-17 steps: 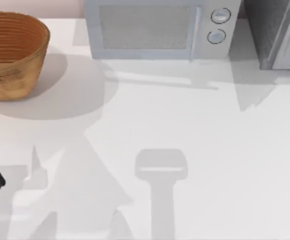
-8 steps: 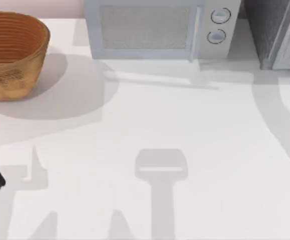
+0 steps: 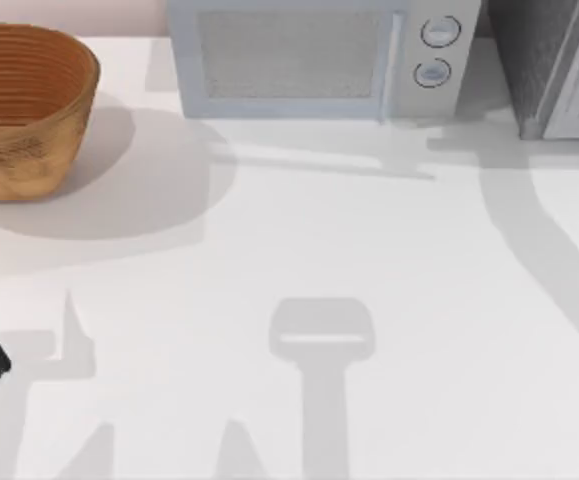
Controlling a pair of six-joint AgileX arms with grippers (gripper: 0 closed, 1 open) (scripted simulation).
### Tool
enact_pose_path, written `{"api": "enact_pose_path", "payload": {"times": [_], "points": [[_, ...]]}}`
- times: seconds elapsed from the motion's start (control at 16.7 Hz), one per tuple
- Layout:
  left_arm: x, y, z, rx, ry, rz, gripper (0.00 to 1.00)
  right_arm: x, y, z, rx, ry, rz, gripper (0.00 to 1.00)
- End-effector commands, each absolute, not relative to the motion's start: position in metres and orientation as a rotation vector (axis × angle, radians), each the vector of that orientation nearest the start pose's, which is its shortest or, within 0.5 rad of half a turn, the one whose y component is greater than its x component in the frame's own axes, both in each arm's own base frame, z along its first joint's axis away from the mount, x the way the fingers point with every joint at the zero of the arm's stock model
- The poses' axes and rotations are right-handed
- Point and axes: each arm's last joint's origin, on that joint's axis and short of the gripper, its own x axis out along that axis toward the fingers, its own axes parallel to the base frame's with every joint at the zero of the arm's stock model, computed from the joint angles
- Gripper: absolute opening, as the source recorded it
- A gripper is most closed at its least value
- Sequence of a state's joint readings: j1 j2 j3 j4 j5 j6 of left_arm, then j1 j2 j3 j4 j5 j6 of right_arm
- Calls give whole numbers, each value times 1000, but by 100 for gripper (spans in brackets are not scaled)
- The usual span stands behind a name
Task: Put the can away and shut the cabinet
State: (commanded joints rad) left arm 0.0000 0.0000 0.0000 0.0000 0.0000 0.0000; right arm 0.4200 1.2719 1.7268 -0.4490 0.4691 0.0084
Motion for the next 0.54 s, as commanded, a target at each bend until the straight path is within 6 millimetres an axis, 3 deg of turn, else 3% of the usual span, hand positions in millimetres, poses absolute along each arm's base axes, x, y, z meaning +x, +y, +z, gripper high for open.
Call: {"api": "enact_pose_path", "payload": {"times": [0.12,0.42,0.54], "points": [[106,-1,160,0,0,0,100,226,89,515,-3,-11,-38,100],[106,-1,160,0,0,0,100,266,89,515,-4,-8,-39,100],[106,-1,160,0,0,0,100,270,88,515,-3,-12,-38,100]]}}
